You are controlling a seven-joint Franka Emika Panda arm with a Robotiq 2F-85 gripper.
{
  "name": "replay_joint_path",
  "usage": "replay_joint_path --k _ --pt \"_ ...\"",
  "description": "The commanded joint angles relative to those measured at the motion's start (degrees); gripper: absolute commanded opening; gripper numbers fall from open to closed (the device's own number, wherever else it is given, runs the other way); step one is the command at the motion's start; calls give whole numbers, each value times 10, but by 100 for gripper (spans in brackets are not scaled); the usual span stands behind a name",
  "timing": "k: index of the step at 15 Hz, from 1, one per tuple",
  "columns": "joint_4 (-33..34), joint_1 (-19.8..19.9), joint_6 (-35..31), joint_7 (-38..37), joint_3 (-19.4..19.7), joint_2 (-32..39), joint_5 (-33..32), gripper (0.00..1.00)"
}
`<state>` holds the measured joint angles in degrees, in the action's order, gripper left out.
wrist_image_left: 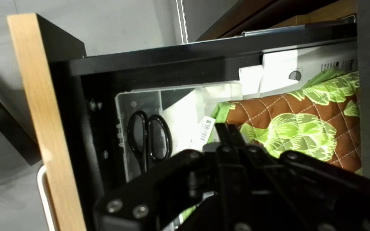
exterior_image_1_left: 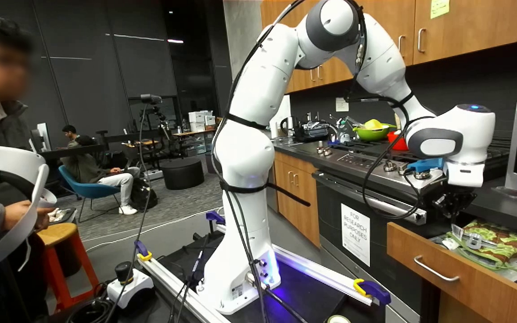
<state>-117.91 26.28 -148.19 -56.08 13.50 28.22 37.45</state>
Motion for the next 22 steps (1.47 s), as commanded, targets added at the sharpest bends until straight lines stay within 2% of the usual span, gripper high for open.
replay_joint_path --k 1,7,11,17,22 --pt "-32 -12 -2 11 22 -24 11 31" --pt "-56 -14 -31 -9 73 -13 -6 70" --pt "-73 -17 -41 -5 81 -21 -5 98" --pt "-90 -30 -57 -2 78 -31 -5 100" --pt "-73 -42 -111 -10 72 -7 1 100"
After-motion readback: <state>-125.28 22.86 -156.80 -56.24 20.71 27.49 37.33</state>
